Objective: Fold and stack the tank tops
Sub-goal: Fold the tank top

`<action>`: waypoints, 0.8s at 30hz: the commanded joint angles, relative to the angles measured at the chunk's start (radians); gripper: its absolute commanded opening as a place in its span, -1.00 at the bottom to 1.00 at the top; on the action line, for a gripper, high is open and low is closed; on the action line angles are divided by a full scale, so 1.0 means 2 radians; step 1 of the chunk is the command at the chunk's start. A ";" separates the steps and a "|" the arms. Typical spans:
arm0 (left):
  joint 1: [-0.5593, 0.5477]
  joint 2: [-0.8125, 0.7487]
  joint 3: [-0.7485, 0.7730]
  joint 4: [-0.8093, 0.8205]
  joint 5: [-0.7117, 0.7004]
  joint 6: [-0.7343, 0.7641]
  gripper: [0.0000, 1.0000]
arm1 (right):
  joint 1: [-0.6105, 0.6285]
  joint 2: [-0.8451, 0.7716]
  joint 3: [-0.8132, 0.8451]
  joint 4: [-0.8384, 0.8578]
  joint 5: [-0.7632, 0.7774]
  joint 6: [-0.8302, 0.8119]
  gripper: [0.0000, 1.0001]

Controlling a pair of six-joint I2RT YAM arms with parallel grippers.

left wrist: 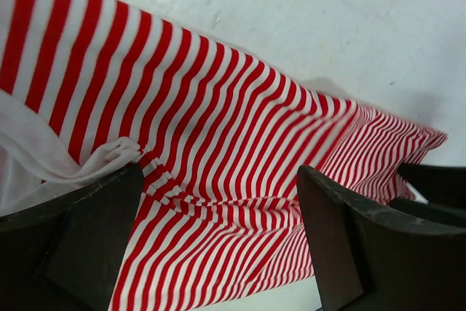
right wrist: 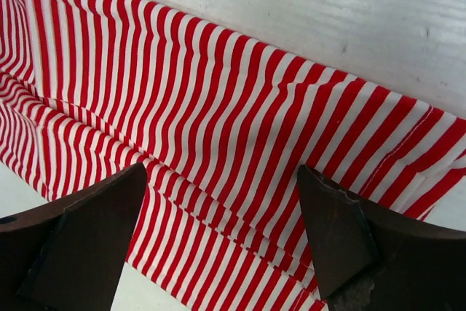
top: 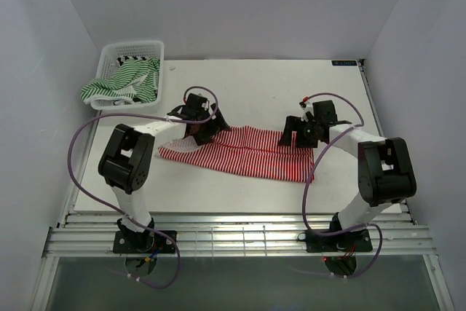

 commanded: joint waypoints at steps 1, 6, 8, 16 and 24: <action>-0.002 0.068 0.036 -0.005 -0.010 0.008 0.96 | 0.005 -0.038 -0.067 0.007 -0.001 0.017 0.80; -0.005 0.136 0.133 -0.008 0.004 0.057 0.96 | 0.035 -0.117 -0.149 -0.016 0.028 0.060 0.80; -0.008 0.179 0.196 -0.023 0.011 0.075 0.96 | 0.056 -0.167 -0.188 -0.024 0.032 0.086 0.80; -0.032 0.281 0.338 -0.041 0.031 0.123 0.96 | 0.140 -0.298 -0.266 -0.010 -0.031 0.212 0.80; -0.067 0.331 0.375 0.017 0.087 0.168 0.96 | 0.214 -0.241 -0.266 0.072 -0.019 0.247 0.80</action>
